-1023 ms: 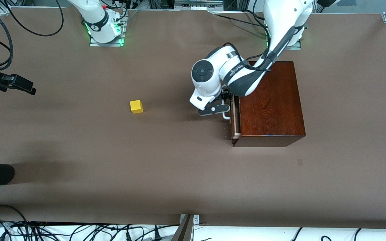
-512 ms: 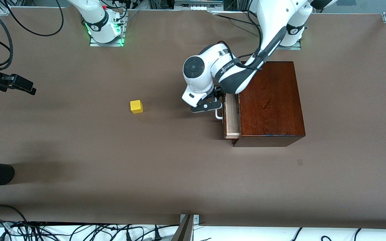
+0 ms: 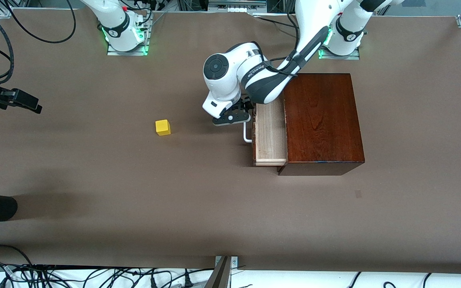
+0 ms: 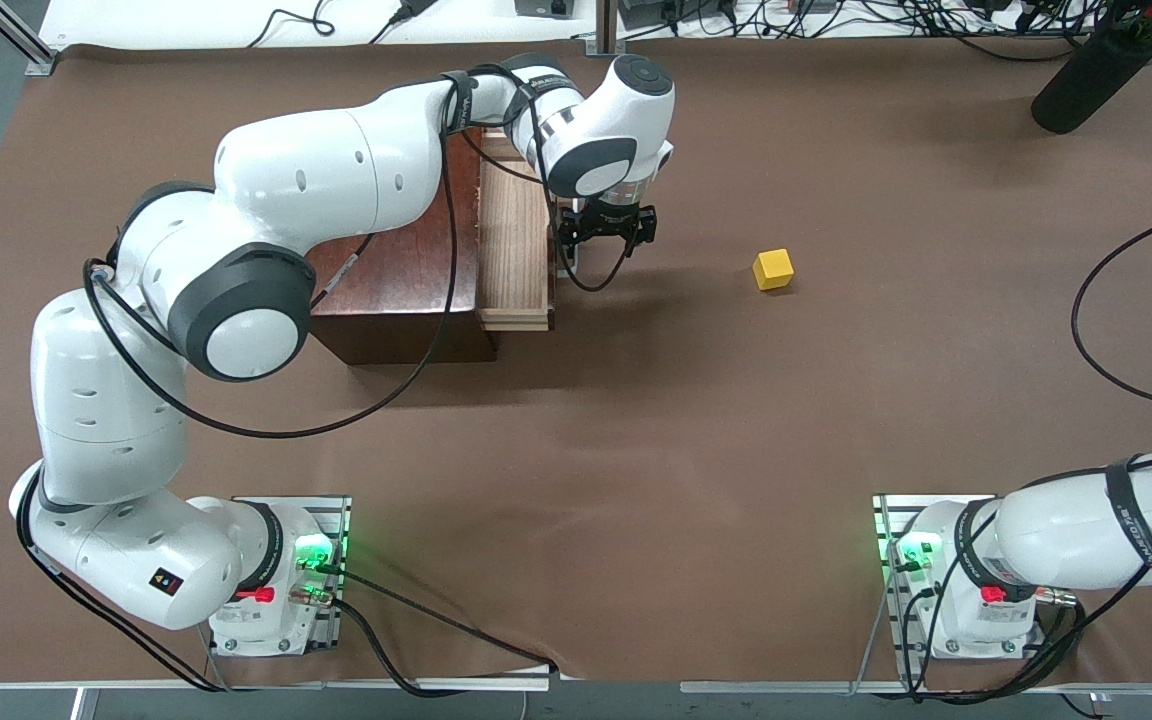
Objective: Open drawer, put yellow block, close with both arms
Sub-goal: 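Pull the drawer handle outward with the left gripper, then release the handle and lift the left gripper while the right gripper reaches the cube, then lower the right gripper and grasp the yellow cube, then carry the yellow cube with the right gripper over the open drawer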
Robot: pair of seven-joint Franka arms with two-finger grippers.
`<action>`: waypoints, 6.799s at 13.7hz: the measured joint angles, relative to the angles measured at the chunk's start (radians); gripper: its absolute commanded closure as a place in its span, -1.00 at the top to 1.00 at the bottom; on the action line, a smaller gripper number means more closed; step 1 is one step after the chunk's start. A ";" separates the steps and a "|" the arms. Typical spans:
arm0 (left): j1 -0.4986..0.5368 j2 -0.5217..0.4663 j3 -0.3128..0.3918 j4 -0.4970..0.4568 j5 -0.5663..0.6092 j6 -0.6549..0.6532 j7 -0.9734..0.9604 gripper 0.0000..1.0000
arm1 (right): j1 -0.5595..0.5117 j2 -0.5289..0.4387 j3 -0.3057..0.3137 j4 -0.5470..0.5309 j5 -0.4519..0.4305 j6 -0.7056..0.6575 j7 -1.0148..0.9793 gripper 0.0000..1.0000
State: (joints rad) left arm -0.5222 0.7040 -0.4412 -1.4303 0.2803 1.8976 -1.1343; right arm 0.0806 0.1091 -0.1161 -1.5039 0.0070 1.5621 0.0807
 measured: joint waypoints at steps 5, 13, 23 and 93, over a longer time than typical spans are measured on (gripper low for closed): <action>-0.009 0.002 0.006 0.002 0.001 -0.002 0.000 1.00 | 0.002 0.000 0.003 0.000 0.000 0.000 0.000 1.00; -0.060 0.050 0.013 0.084 0.024 -0.013 -0.038 1.00 | 0.002 0.000 0.002 0.000 0.000 0.000 0.000 1.00; -0.064 0.058 0.007 0.146 0.028 -0.063 0.019 1.00 | 0.003 0.000 0.004 0.000 0.000 0.000 0.000 1.00; 0.564 -0.677 0.373 -0.170 -0.277 -0.310 0.908 1.00 | 0.745 0.202 0.179 -0.013 0.083 0.330 1.766 -1.00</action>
State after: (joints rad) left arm 0.0420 0.0266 -0.0684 -1.5999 0.0028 1.5878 -0.2262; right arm 0.8254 0.3109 0.0632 -1.5167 0.0900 1.8920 1.8467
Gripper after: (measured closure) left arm 0.000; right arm 0.445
